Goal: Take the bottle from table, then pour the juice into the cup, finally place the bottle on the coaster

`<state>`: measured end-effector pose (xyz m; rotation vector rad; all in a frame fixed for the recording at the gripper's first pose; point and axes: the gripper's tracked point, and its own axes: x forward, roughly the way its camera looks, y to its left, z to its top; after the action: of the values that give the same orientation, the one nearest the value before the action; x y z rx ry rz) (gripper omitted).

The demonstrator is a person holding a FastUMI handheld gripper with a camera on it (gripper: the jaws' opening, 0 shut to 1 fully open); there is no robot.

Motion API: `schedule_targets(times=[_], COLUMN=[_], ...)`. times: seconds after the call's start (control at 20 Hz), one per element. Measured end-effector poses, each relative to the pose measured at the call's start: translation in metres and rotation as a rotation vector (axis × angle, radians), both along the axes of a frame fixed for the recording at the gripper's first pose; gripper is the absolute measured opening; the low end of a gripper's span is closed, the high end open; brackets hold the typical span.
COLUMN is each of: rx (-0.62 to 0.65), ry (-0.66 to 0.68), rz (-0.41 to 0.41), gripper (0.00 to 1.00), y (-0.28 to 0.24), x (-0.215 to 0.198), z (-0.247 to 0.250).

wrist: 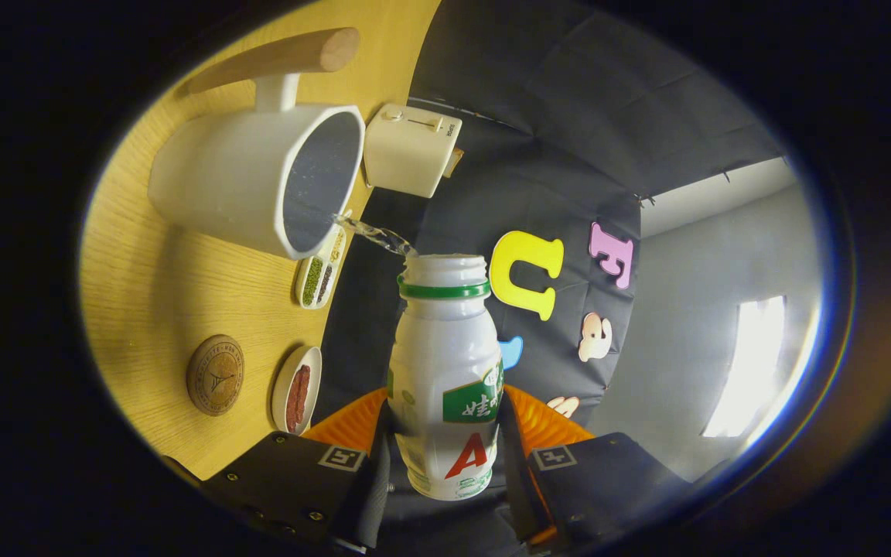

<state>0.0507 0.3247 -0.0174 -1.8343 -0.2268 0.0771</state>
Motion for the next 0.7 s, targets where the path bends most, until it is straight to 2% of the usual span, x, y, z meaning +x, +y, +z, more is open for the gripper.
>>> schedule_targets(times=[0.7], rx=[-0.049], ry=[-0.032], rz=[0.021], gripper=[0.64], y=[0.0070], x=[-0.0018], z=[0.0096])
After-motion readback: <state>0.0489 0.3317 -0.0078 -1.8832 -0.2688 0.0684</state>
